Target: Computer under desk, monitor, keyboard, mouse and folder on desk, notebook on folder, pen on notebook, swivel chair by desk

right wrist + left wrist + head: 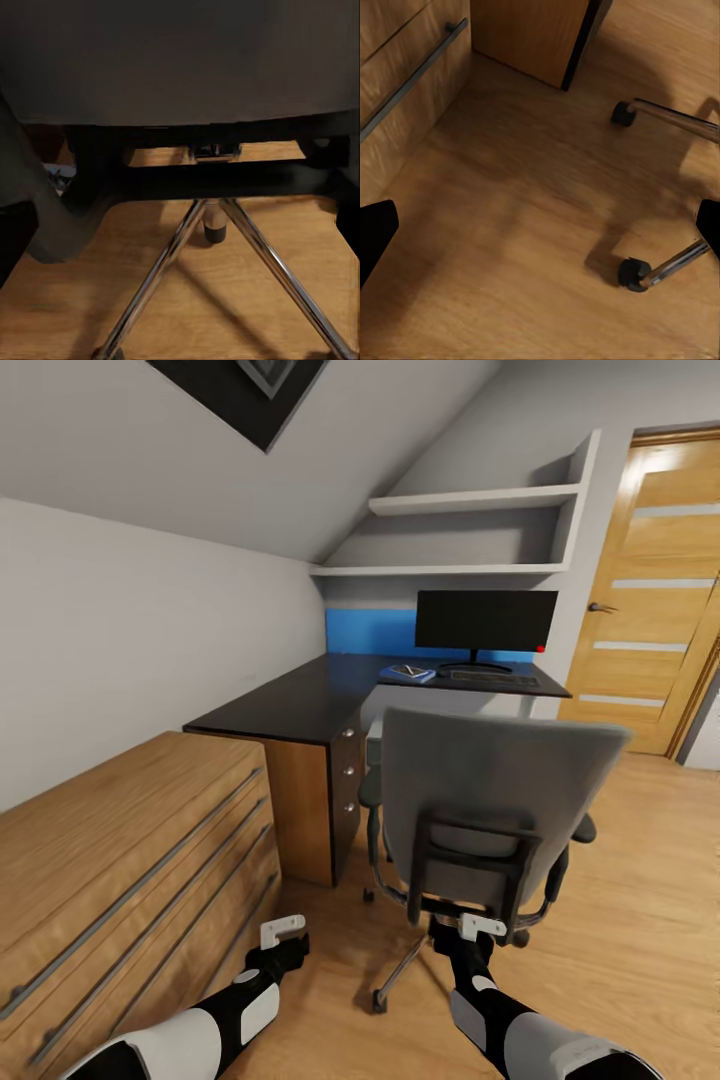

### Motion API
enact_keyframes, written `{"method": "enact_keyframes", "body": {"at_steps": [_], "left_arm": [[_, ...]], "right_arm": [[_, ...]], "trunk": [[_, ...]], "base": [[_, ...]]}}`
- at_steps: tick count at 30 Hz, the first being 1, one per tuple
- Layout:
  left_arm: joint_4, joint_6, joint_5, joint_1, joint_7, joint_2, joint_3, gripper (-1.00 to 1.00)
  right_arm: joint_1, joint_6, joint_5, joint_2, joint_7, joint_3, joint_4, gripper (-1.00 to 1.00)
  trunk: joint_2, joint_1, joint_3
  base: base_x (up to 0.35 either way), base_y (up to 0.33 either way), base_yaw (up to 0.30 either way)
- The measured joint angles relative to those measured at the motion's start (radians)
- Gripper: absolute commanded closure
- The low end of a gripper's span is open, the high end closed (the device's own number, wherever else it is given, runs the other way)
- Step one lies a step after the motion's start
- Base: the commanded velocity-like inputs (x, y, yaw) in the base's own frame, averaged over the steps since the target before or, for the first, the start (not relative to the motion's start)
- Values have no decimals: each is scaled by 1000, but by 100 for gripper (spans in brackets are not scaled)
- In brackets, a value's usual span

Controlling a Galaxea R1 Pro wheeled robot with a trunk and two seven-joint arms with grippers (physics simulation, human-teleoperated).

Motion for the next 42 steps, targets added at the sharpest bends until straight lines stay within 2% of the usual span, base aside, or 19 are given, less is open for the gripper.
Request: {"method": "enact_keyframes", "body": {"at_steps": [12,21,34,42], "left_arm": [[0,0,0,0,0,-1,0,-100],[0,-2,0,0,3,-11,0,-100],[0,2,0,0,3,-11,0,-100],[-1,-2,-5,0,1,-11,0,-100]], "right_arm": [[1,0,0,0,0,0,1,-100],[0,0,0,1,0,0,1,-100],[0,0,0,1,1,0,1,-100],[0,0,27,1,1,0,3,-100]], "trunk": [[0,0,7],[0,-1,16],[0,-1,28],[0,-1,36]], "base": [[-235,0,-139],[-18,0,-210],[-1,0,-212],[0,0,-209]]}}
